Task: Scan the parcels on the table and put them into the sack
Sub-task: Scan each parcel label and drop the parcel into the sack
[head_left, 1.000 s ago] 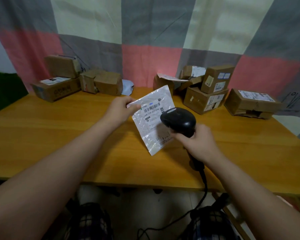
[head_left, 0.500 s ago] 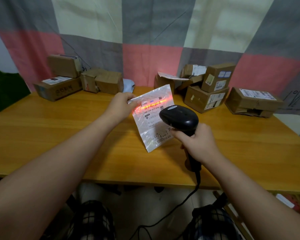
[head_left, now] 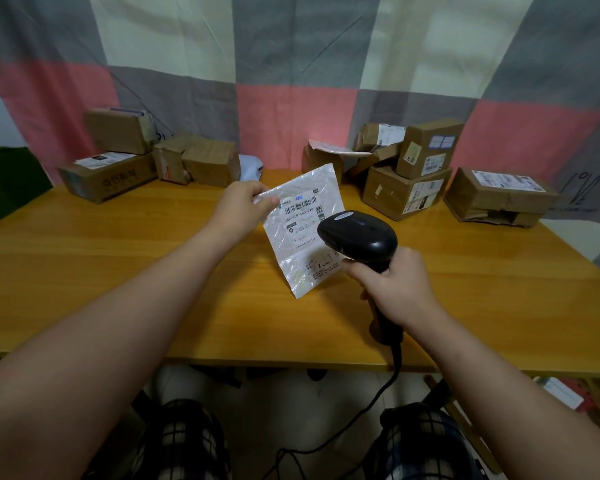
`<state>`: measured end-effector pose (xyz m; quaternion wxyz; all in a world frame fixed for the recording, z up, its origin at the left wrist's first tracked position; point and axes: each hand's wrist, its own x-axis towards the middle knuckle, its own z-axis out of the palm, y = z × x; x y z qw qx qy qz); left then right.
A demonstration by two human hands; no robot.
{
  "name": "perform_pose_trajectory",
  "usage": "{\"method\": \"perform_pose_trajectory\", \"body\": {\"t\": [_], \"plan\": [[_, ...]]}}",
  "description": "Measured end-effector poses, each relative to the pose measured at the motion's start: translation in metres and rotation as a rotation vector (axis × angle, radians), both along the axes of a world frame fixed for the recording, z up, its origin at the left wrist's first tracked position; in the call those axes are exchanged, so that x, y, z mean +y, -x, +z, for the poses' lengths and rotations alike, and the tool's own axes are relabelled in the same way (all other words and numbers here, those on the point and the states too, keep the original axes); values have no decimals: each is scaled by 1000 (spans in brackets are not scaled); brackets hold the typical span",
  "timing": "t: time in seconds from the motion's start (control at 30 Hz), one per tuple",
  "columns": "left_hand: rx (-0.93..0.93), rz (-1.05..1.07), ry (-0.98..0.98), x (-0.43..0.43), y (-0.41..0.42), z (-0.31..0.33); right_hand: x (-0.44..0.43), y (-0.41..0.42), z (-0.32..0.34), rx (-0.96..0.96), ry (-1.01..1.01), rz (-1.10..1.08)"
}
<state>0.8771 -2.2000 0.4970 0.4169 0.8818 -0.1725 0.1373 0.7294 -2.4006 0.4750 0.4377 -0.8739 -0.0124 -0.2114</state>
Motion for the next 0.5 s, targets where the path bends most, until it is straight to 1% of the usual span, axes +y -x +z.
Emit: {"method": "perform_pose_trajectory", "body": {"t": [0.13, 0.27, 0.4, 0.5], "plan": [[-5, -2, -2, 0, 6, 1, 5, -2, 0, -13, -38, 29], [-29, 14, 55, 20, 28, 3, 18, -9, -2, -25, -91, 111], [-86, 200, 151, 78, 75, -7, 58, -14, -7, 25, -167, 315], [-118, 423, 220, 131, 132, -20, 105, -12, -16, 89, -191, 489]]}}
